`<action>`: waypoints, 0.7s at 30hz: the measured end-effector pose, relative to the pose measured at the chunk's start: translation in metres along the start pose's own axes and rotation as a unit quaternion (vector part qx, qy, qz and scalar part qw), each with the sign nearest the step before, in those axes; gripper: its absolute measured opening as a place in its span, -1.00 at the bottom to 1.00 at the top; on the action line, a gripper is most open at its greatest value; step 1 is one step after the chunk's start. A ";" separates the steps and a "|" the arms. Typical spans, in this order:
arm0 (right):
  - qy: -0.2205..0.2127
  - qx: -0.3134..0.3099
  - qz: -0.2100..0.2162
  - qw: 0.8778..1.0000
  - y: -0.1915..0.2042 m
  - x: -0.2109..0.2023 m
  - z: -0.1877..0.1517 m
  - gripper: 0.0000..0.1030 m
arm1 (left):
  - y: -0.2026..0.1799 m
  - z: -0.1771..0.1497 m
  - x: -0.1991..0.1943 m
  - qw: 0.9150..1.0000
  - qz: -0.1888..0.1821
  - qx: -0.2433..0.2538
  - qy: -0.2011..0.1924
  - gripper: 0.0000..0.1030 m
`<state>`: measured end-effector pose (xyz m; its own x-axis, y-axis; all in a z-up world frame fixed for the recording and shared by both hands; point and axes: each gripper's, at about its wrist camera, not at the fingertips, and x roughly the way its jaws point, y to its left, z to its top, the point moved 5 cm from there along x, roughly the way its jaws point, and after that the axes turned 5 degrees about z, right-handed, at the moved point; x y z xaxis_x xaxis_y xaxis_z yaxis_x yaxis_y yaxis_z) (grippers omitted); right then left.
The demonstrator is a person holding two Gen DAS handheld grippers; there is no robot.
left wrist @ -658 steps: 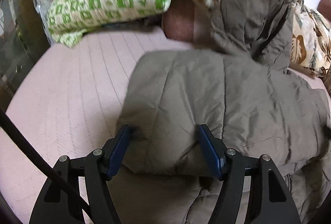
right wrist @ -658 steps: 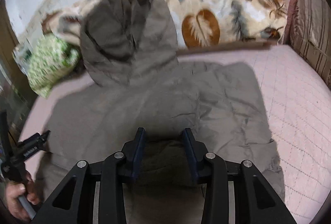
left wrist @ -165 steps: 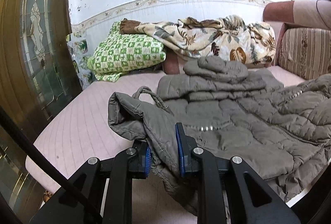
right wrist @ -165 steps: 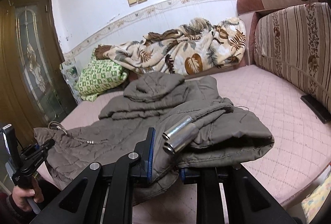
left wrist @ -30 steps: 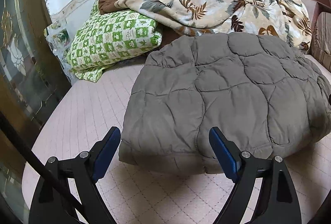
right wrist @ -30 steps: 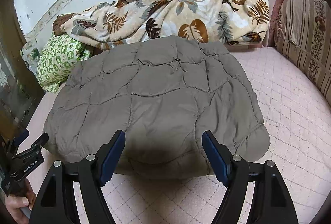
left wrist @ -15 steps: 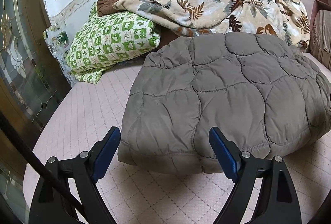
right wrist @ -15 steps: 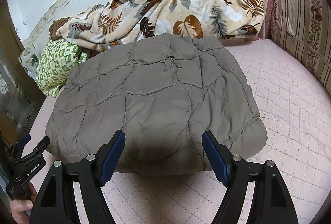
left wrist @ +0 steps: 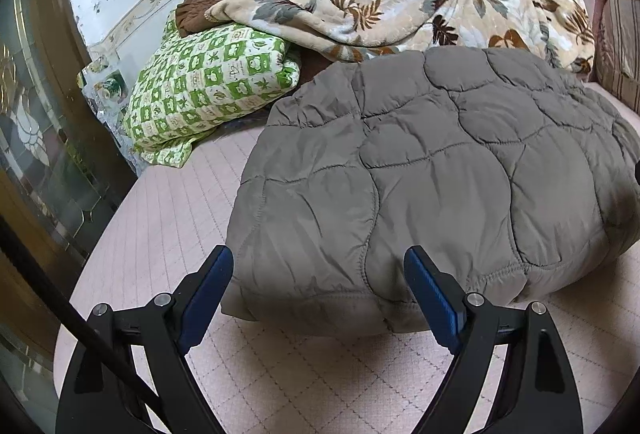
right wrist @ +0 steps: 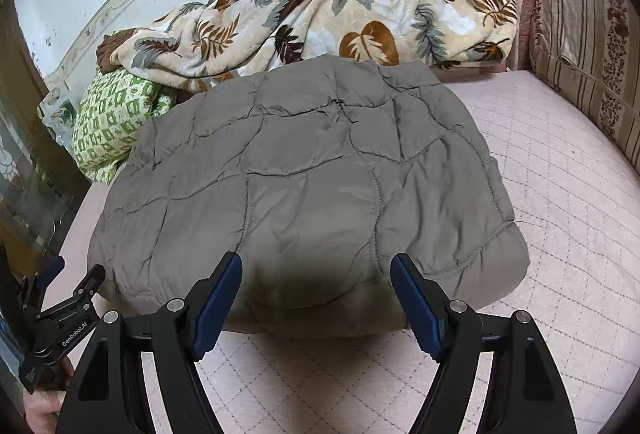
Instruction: Fold large clothes
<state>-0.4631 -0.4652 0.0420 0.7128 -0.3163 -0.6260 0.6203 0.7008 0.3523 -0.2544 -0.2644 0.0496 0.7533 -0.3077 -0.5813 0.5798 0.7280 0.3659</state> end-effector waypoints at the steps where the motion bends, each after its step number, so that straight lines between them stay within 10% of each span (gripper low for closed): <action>1: 0.001 -0.002 -0.001 1.000 0.001 0.002 -0.001 0.56 | -0.001 0.000 0.001 1.000 0.000 0.002 0.001 0.70; 21: 0.030 -0.044 -0.025 0.998 0.011 0.044 -0.013 0.66 | -0.025 -0.008 0.012 0.999 0.012 0.049 0.009 0.70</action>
<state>-0.4290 -0.4633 0.0096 0.6585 -0.3150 -0.6835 0.6220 0.7391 0.2585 -0.2627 -0.2811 0.0278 0.7618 -0.2803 -0.5840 0.5908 0.6704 0.4489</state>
